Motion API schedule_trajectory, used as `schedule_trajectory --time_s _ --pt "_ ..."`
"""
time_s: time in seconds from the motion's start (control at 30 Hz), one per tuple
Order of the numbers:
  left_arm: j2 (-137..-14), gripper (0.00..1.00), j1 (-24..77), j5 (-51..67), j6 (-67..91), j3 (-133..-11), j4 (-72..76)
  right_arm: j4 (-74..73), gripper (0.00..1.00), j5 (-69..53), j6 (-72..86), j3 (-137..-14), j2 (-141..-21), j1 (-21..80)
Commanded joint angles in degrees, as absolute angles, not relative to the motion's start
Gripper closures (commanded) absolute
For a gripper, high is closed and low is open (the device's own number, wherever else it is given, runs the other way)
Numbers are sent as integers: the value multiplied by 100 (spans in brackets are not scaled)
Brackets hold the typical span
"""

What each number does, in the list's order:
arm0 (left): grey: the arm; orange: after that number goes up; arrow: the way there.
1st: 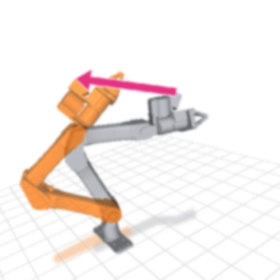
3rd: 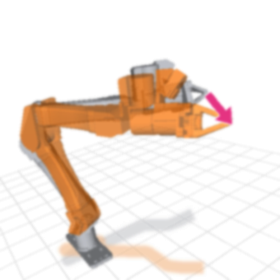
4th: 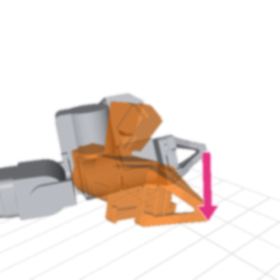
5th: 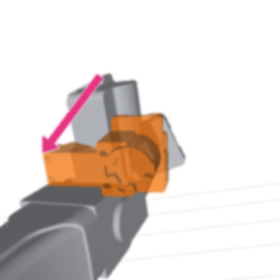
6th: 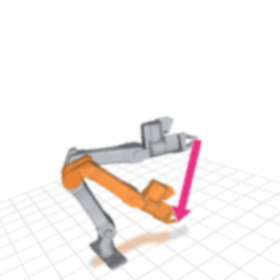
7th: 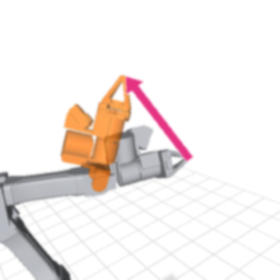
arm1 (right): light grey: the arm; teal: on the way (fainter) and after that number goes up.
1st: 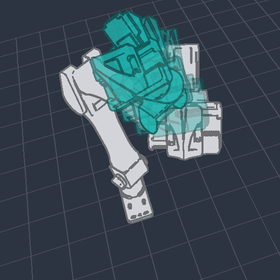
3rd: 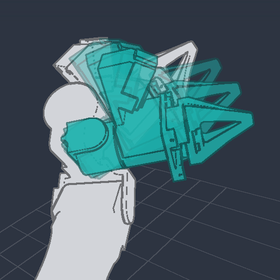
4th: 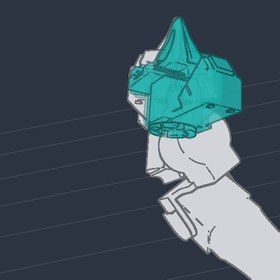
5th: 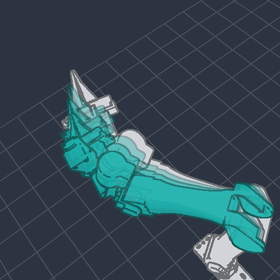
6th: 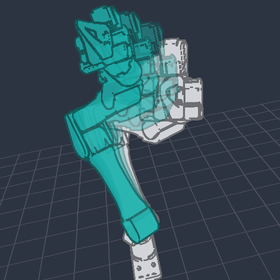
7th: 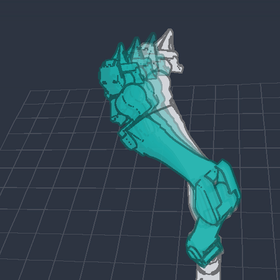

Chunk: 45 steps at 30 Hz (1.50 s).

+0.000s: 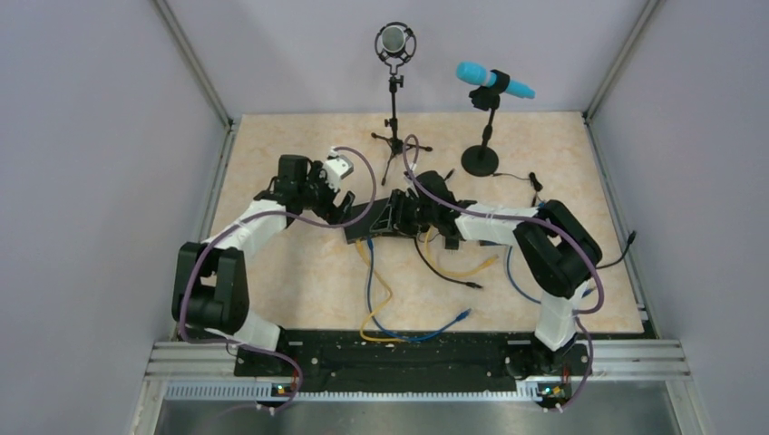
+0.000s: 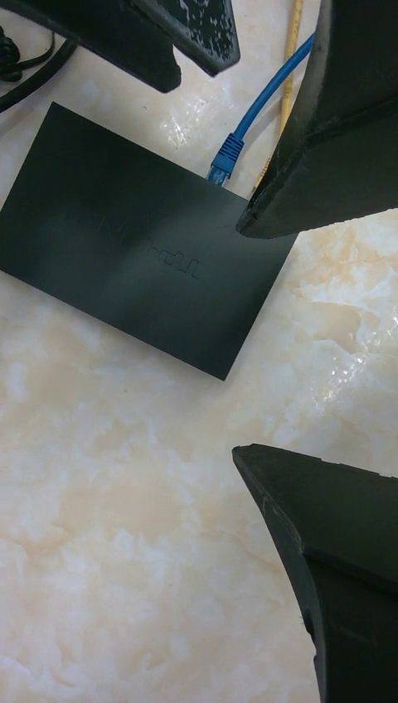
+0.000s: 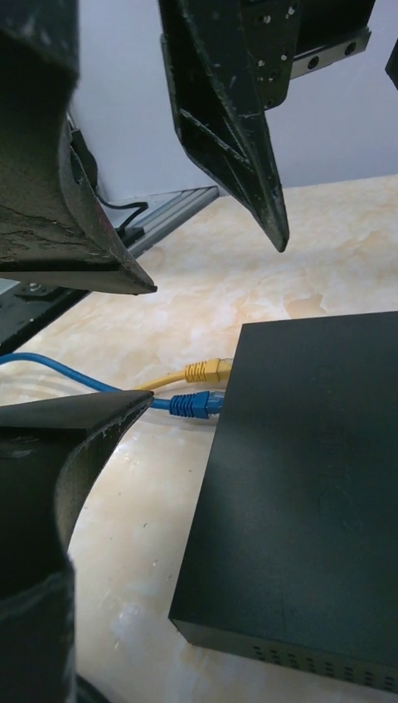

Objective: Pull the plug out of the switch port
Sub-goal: Pull the connector from the switch port.

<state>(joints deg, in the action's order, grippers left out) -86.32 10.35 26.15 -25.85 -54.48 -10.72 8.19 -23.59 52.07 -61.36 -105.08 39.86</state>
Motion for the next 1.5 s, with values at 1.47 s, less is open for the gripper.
schedule_trajectory --time_s 1.47 --pt "-9621 1 1837 2844 -3961 -6020 -2116 2402 59 -2581 6379 -6003 -11796 4054"
